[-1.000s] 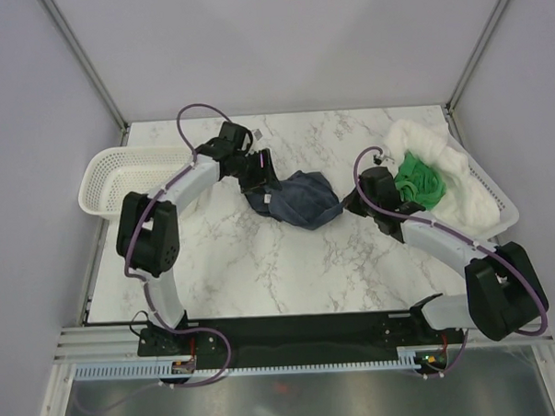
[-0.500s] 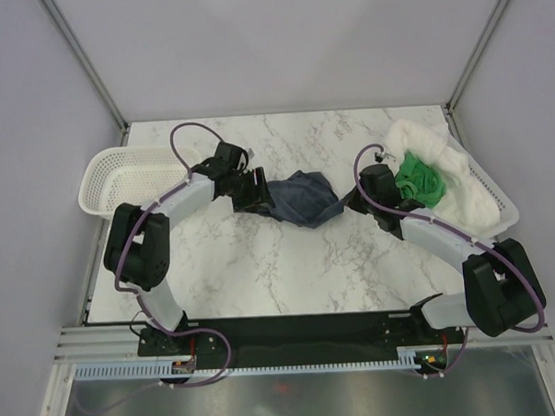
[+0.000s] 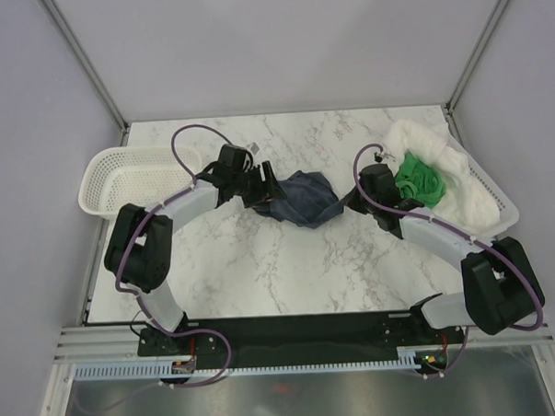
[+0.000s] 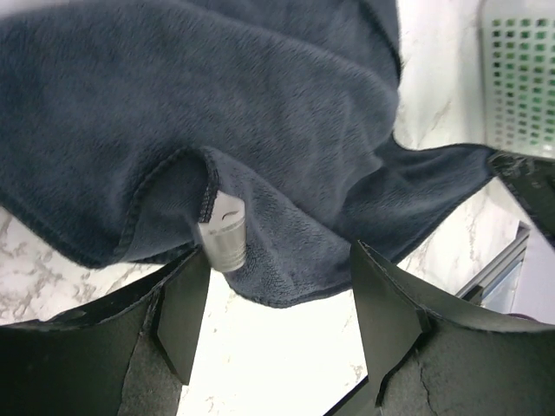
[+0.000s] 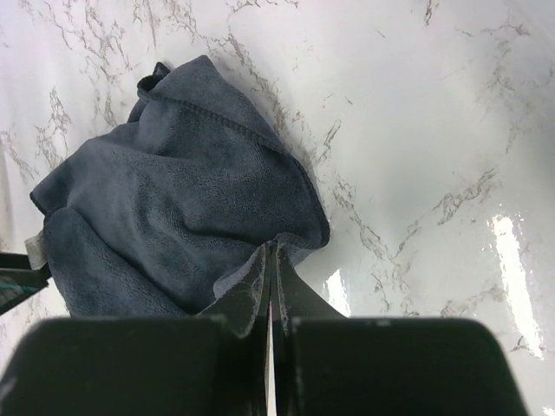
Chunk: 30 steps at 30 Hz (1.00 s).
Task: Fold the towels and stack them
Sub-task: Flatten out the crumpled towel
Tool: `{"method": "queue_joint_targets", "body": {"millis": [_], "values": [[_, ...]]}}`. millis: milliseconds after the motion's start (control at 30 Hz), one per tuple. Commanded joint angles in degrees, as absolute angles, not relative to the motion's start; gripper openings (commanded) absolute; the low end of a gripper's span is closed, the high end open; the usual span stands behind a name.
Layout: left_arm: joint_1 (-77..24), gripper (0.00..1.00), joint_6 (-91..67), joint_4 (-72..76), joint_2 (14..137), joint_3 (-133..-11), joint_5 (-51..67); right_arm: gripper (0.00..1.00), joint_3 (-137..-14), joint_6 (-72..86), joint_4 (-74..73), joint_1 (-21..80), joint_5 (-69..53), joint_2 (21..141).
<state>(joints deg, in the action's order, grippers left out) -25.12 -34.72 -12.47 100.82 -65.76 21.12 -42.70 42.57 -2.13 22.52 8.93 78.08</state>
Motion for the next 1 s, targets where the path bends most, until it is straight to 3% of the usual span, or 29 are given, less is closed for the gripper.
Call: {"method": "queue_joint_targets", "body": {"millis": [0, 433, 733, 967], "values": [[-25.4, 0.72, -37.0, -8.3, 101.2, -69.2, 22.4, 0.0, -44.3, 42.1, -0.4, 22.1, 9.1, 78.4], [-26.5, 0.7, -39.8, -4.1, 103.0, -72.5, 27.3, 0.0, -43.8, 41.6, -0.4, 20.8, 8.2, 78.3], [-26.5, 0.7, -31.4, -17.1, 97.3, -70.8, 15.5, 0.0, -43.3, 41.3, 1.0, 20.2, 7.5, 78.2], [-26.4, 0.69, -29.8, -14.0, 91.5, -62.4, 12.8, 0.0, -43.2, 41.0, 1.1, 19.5, 7.6, 78.7]]}}
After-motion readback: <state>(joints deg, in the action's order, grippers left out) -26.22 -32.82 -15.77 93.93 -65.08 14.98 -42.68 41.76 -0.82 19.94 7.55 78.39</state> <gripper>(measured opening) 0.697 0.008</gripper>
